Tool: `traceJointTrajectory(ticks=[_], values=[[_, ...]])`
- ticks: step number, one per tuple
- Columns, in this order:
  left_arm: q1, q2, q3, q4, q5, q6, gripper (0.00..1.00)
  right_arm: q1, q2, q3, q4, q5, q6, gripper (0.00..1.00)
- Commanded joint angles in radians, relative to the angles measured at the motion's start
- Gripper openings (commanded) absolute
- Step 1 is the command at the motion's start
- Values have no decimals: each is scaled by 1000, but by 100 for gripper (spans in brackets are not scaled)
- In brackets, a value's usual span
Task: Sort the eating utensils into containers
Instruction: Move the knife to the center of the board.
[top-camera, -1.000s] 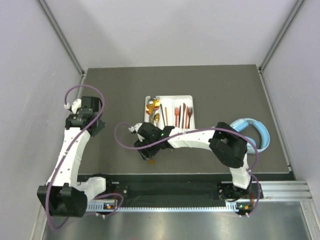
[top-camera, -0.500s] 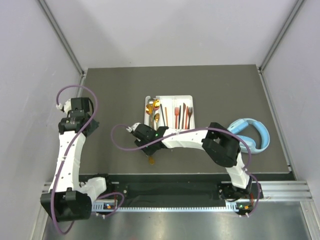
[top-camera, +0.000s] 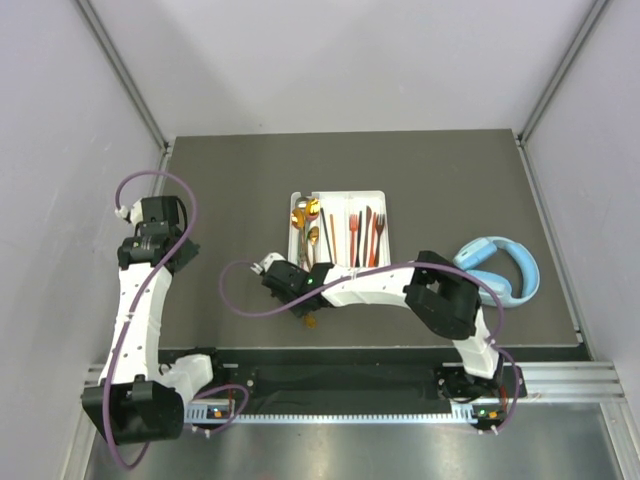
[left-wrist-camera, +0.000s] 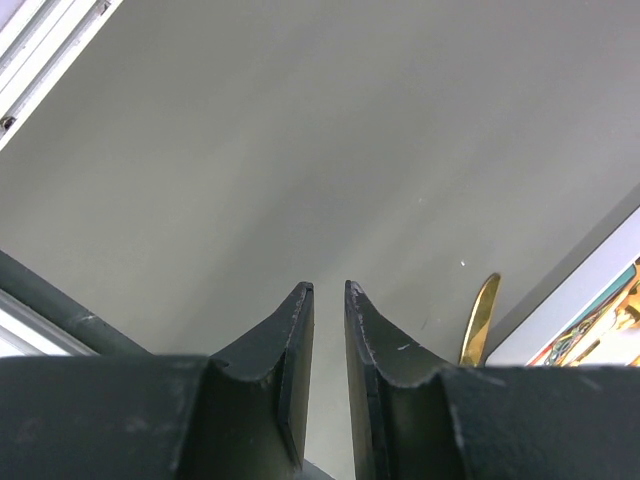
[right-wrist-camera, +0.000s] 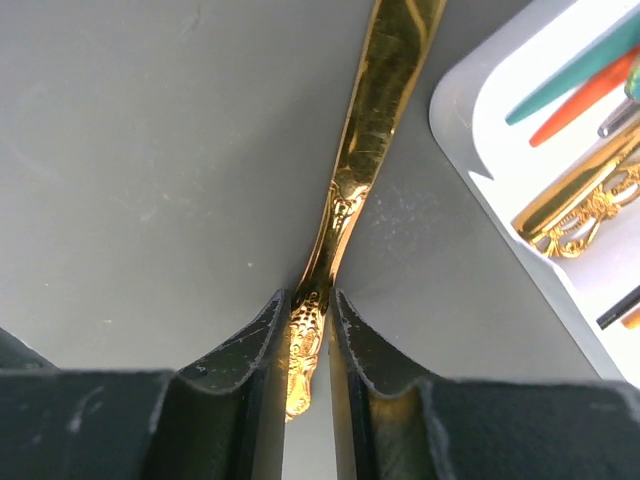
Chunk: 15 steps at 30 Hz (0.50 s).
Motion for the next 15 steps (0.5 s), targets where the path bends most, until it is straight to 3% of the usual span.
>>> traceJointTrajectory(ticks=[1,9,15], values=[[6,-16,-13,55,8,22,24,15,30,-149,-255,27,-34,0],[7,-12,-25,79,32,19,25,19,-222,-261,-188,14,-25,0],[7,-12,-46,101,55,18,24,19,-204,-242,-214,43,-69,0]])
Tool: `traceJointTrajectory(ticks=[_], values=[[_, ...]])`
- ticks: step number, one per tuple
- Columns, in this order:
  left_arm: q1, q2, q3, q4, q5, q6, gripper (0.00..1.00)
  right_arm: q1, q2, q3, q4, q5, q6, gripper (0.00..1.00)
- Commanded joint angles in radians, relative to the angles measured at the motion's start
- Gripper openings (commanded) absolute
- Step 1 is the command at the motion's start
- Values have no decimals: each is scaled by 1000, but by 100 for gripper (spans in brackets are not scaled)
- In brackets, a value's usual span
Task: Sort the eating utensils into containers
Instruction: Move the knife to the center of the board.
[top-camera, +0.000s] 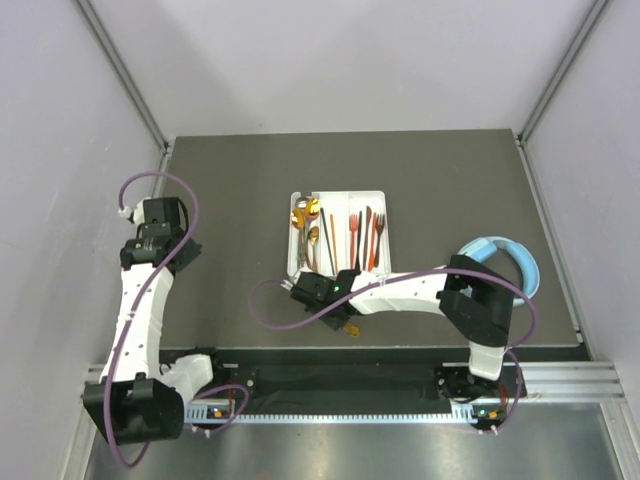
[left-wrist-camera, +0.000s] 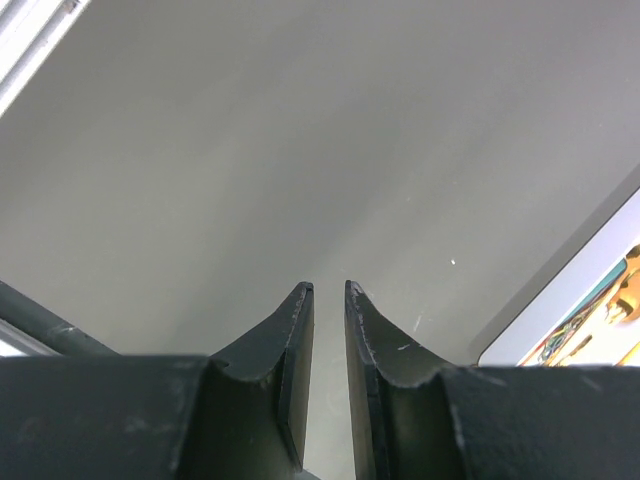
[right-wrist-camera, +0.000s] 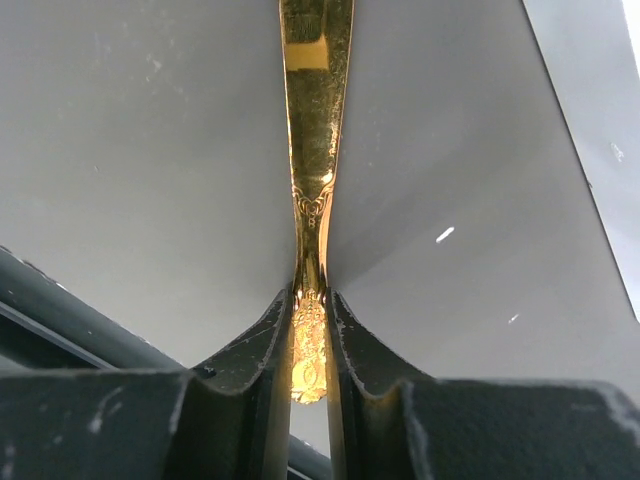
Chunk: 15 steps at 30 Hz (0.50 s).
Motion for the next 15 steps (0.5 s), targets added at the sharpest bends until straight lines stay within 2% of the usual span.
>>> traceJointTrajectory(ticks=[1,8,15], values=[[5,-13,-21,50,24,6,24,14,17,2,-71,29,-38,0],[7,-33,-44,55,31,10,24,24,14,-20,-37,30,-25,0],[7,-19,-44,63,39,11,24,25,-113,-38,-32,73,-32,0]])
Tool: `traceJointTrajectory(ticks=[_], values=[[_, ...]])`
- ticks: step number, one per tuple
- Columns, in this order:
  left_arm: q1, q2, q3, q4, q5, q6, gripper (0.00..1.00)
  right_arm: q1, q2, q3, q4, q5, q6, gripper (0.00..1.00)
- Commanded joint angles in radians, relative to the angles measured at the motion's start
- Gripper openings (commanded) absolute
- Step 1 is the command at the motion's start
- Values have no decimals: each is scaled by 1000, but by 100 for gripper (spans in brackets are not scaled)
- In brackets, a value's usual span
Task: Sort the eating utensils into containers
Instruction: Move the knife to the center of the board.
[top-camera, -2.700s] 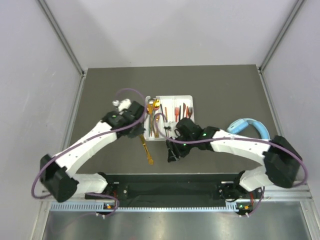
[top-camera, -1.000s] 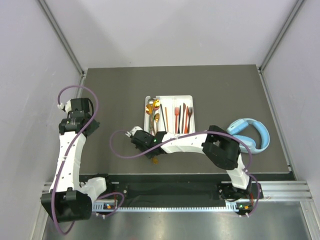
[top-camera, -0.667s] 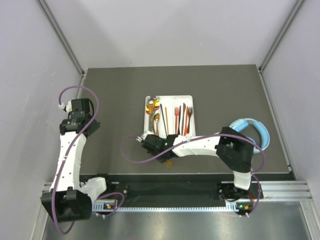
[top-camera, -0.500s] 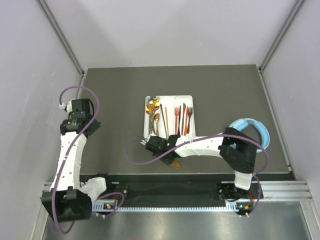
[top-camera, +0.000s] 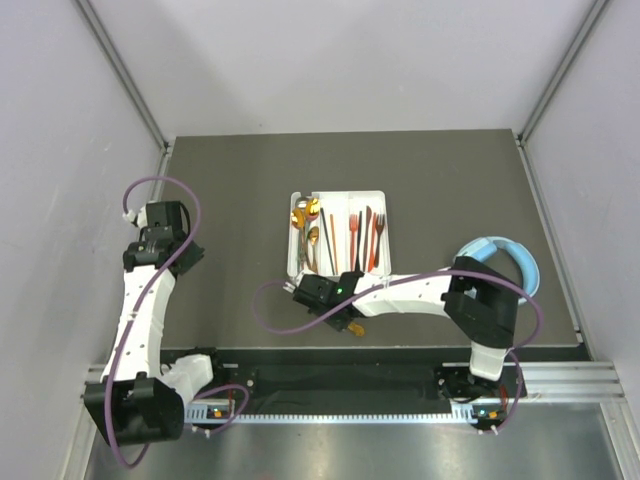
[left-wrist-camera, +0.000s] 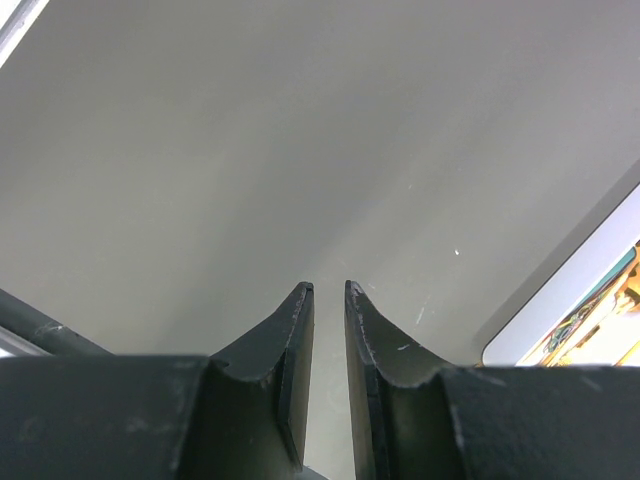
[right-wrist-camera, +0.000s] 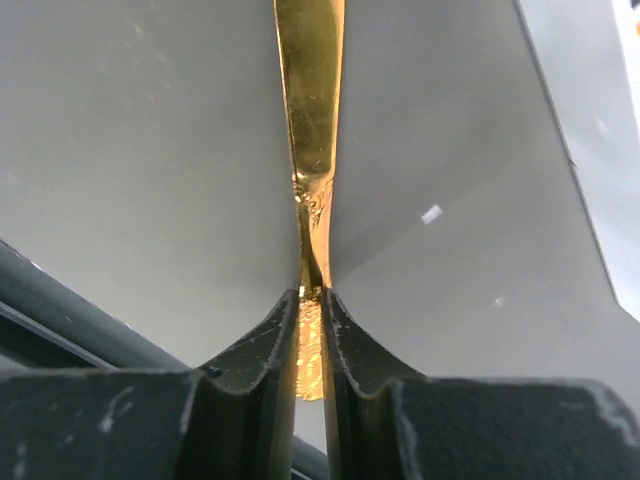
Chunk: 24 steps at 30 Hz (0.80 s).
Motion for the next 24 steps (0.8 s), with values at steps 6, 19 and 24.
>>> traceJointTrajectory(ticks=[6,19,24], values=[[5,-13,1,45,16,5,24,20,-113,15,-49,58,-28,0],[5,-19,-12,42,15,14,24,17,-47,16,41,15,-59,39],[5,-23,-23,43,16,16,24,11,-18,29,69,-8,-67,44]])
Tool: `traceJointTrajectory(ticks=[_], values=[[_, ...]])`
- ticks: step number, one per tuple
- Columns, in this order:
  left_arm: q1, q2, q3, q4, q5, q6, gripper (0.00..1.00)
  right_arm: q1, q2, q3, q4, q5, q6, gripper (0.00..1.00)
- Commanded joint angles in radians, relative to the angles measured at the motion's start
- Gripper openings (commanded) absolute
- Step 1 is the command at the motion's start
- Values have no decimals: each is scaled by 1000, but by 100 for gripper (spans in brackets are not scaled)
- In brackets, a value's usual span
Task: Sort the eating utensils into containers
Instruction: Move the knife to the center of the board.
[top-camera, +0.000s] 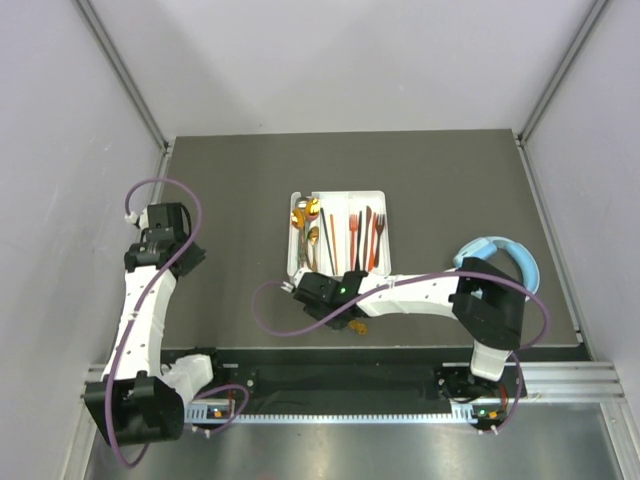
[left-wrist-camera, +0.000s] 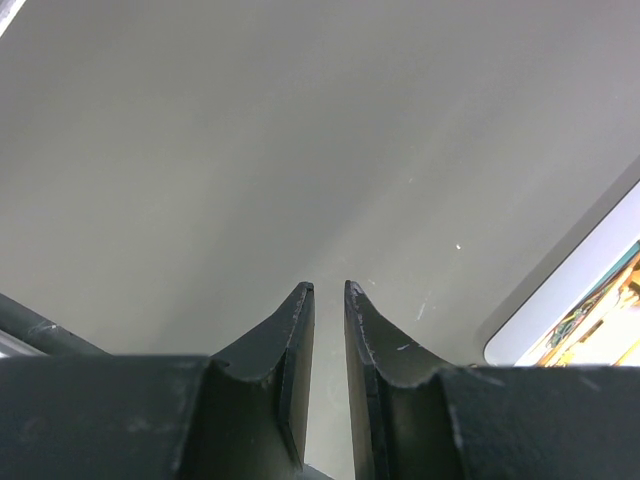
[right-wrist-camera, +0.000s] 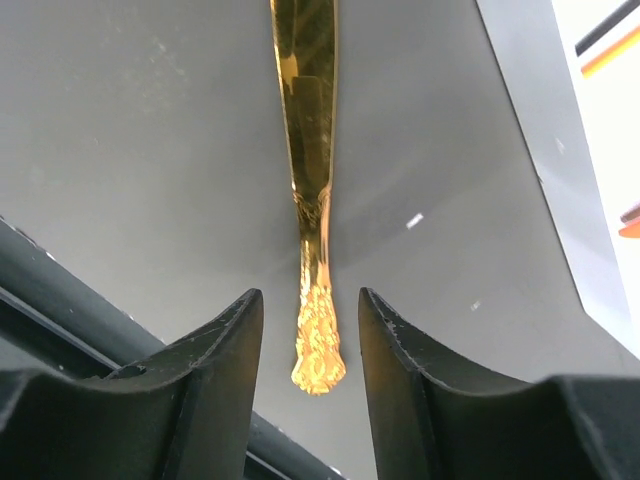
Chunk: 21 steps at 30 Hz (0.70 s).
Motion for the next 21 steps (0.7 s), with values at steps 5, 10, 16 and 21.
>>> traceJointTrajectory(ticks=[5,10,16,21], values=[[5,-22,-6,35,4,15,24,-14,67,46,98,-73,-33,45],[5,-30,-7,33,-7,24,24,-52,77,14,147,-159,-54,40],[5,-28,-10,33,-4,23,23,-81,106,-6,155,-250,-73,0],[7,-25,-15,39,2,21,23,-84,114,-19,166,-296,-86,0]])
